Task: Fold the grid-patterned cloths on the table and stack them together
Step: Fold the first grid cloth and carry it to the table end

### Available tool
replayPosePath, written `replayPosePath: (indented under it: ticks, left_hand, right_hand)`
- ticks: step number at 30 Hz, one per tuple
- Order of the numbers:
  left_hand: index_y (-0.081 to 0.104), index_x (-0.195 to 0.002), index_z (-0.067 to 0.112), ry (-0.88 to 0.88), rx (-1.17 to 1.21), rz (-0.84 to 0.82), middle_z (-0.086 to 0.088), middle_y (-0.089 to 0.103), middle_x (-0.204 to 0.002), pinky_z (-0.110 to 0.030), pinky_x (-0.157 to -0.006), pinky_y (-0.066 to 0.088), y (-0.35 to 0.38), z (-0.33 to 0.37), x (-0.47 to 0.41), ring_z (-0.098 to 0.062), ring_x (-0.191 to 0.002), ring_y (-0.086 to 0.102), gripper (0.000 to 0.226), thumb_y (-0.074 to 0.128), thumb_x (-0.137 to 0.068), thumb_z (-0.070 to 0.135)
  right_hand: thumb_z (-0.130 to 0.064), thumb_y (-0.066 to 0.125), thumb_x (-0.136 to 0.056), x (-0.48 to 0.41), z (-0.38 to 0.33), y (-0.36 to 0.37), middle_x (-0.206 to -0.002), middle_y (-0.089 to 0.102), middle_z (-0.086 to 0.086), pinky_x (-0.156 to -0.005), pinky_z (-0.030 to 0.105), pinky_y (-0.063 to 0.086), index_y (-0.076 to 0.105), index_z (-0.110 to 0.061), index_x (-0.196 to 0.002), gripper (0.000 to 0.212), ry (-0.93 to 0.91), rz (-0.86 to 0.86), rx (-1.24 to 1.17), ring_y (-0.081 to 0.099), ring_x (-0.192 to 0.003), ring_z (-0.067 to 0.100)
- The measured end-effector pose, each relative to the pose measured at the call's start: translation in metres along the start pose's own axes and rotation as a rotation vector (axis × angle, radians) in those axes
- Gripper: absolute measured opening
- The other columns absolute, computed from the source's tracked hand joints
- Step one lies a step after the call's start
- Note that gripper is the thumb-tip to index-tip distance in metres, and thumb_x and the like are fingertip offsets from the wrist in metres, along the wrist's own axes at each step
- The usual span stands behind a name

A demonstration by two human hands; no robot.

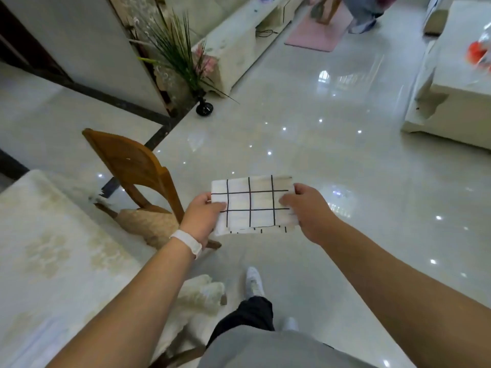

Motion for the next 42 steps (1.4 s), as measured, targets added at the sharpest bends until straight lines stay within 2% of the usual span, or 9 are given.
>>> replayPosePath:
  ticks: [5, 8, 13, 19, 22, 30, 33, 36, 42]
  left_hand:
    - [0.064, -0.097, 0.017, -0.009, 0.06, 0.041, -0.01, 0.071, -0.1, -0.049, -0.088, 0.054, -0.006, 0.018, -0.051, -0.03, -0.093, 0.068, 0.022, 0.057, -0.089, -0.002]
    - [0.062, -0.097, 0.018, -0.01, 0.076, 0.044, -0.009, 0.07, -0.104, -0.047, -0.089, 0.054, -0.014, 0.034, -0.084, -0.028, -0.095, 0.068, 0.021, 0.057, -0.09, 0.0]
    - [0.058, -0.112, 0.014, 0.027, 0.101, 0.061, -0.011, 0.069, -0.108, -0.046, -0.088, 0.054, -0.047, 0.071, -0.154, -0.027, -0.095, 0.068, 0.026, 0.058, -0.09, 0.001]
    - [0.061, -0.104, 0.018, 0.074, 0.125, 0.101, -0.01, 0.07, -0.106, -0.052, -0.092, 0.052, -0.087, 0.117, -0.225, -0.028, -0.098, 0.067, 0.023, 0.058, -0.089, 0.001]
    - [0.062, -0.098, 0.023, 0.093, 0.12, 0.127, -0.005, 0.071, -0.104, -0.049, -0.091, 0.053, -0.102, 0.137, -0.254, -0.025, -0.096, 0.068, 0.022, 0.059, -0.089, 0.003]
    - [0.063, -0.103, 0.019, 0.051, 0.284, 0.251, -0.009, 0.071, -0.104, -0.048, -0.084, 0.056, -0.147, 0.154, -0.288, -0.027, -0.093, 0.069, 0.023, 0.058, -0.09, 0.0]
    - [0.061, -0.113, 0.017, 0.007, 0.336, 0.3, -0.006, 0.07, -0.106, -0.044, -0.08, 0.058, -0.164, 0.156, -0.297, -0.024, -0.092, 0.069, 0.026, 0.058, -0.092, 0.004]
    - [0.061, -0.112, 0.016, -0.008, 0.388, 0.348, -0.007, 0.071, -0.104, -0.044, -0.08, 0.058, -0.178, 0.16, -0.311, -0.025, -0.091, 0.071, 0.024, 0.058, -0.092, 0.005]
    - [0.065, -0.106, 0.019, -0.047, 0.468, 0.487, -0.008, 0.072, -0.103, -0.047, -0.082, 0.057, -0.196, 0.177, -0.357, -0.026, -0.092, 0.071, 0.022, 0.058, -0.091, 0.005]
  right_hand:
    - [-0.001, 0.061, -0.07, -0.055, -0.022, 0.019, -0.074, 0.065, 0.009, -0.068, 0.043, 0.053, 0.066, -0.008, -0.08, 0.013, 0.014, -0.043, 0.046, 0.063, -0.074, 0.029]
    - [0.003, 0.059, -0.076, -0.09, -0.04, 0.035, -0.076, 0.065, 0.011, -0.066, 0.039, 0.052, 0.065, -0.006, -0.083, 0.013, 0.018, -0.037, 0.091, 0.063, -0.073, 0.029]
    - [0.004, 0.06, -0.078, -0.162, -0.076, 0.081, -0.088, 0.068, 0.016, -0.078, 0.048, 0.056, 0.067, -0.004, -0.093, 0.018, 0.022, -0.073, 0.139, 0.066, -0.083, 0.033]
    - [-0.006, 0.061, -0.067, -0.229, -0.126, 0.141, -0.088, 0.068, 0.018, -0.067, 0.043, 0.055, 0.066, -0.002, -0.094, 0.028, 0.021, -0.117, 0.178, 0.065, -0.076, 0.03]
    - [0.002, 0.059, -0.077, -0.256, -0.147, 0.164, -0.082, 0.065, 0.013, -0.059, 0.033, 0.051, 0.066, -0.002, -0.094, 0.019, -0.007, -0.128, 0.193, 0.063, -0.07, 0.026]
    - [-0.011, 0.058, -0.061, -0.299, -0.176, 0.23, -0.091, 0.068, 0.021, -0.073, 0.048, 0.055, 0.066, -0.004, -0.092, 0.033, -0.008, -0.252, 0.217, 0.066, -0.084, 0.036]
    - [-0.003, 0.057, -0.071, -0.318, -0.182, 0.252, -0.094, 0.068, 0.023, -0.069, 0.047, 0.055, 0.065, -0.003, -0.095, 0.025, 0.002, -0.32, 0.213, 0.066, -0.085, 0.037]
    - [0.001, 0.056, -0.077, -0.342, -0.188, 0.276, -0.086, 0.066, 0.014, -0.059, 0.033, 0.051, 0.064, -0.007, -0.088, 0.016, 0.012, -0.377, 0.227, 0.064, -0.078, 0.029]
    - [0.004, 0.053, -0.085, -0.403, -0.212, 0.324, -0.085, 0.068, 0.014, -0.052, 0.028, 0.051, 0.062, -0.007, -0.088, 0.015, 0.04, -0.5, 0.274, 0.065, -0.073, 0.026]
Point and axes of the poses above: each hand's wrist, its own x-axis away from the middle knuckle, its own y-axis out of the palm, z = x × y, the point moved 1 cm from there along -x, towards the middle knuckle
